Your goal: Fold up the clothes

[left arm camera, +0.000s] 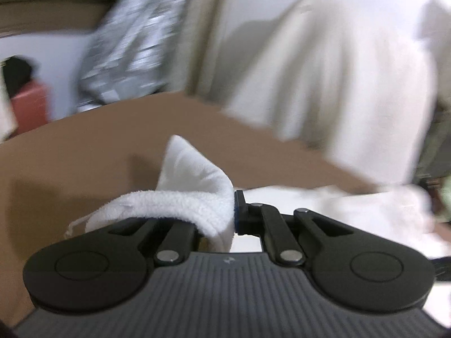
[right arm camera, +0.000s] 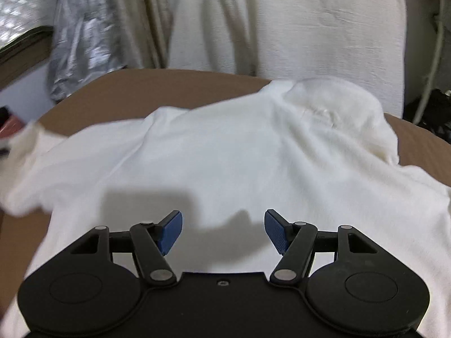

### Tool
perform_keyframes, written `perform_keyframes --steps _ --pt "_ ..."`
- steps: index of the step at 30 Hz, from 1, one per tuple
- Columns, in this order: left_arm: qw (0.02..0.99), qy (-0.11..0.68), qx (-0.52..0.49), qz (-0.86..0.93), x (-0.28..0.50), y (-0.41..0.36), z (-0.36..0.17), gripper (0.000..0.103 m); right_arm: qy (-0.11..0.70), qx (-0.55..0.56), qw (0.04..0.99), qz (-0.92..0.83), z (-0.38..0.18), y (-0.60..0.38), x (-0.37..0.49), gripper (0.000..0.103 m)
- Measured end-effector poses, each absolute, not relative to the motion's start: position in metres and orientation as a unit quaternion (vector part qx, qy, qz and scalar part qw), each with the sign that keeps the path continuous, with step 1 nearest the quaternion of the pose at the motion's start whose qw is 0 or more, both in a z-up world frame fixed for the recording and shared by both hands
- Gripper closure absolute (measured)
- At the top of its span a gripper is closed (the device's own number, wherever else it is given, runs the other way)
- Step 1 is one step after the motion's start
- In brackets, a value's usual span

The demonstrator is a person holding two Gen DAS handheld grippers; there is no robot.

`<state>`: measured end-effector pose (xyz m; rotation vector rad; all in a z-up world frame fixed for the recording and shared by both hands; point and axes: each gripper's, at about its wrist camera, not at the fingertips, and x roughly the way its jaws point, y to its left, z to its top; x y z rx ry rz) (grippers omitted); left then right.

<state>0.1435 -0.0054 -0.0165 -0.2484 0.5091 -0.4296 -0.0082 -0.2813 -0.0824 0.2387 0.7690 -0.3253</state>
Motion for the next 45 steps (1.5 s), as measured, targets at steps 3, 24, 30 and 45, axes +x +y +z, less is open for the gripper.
perform_keyframes --steps 3,24,30,45 --pt "0.901 0.239 -0.155 -0.327 0.115 -0.063 0.000 0.098 0.350 0.100 0.915 -0.172 -0.086 -0.294 -0.021 0.034" --pt "0.802 0.365 -0.161 -0.444 0.114 -0.072 -0.075 0.016 0.307 0.033 0.935 -0.173 -0.054 -0.274 -0.044 0.033" --pt "0.829 0.353 -0.204 -0.382 0.133 -0.044 -0.082 0.016 0.313 -0.002 0.949 -0.030 -0.047 -0.215 -0.011 0.017" --pt "0.853 0.441 -0.017 -0.277 0.136 -0.080 -0.122 0.013 0.259 -0.057 0.949 -0.168 -0.039 -0.227 -0.059 0.079"
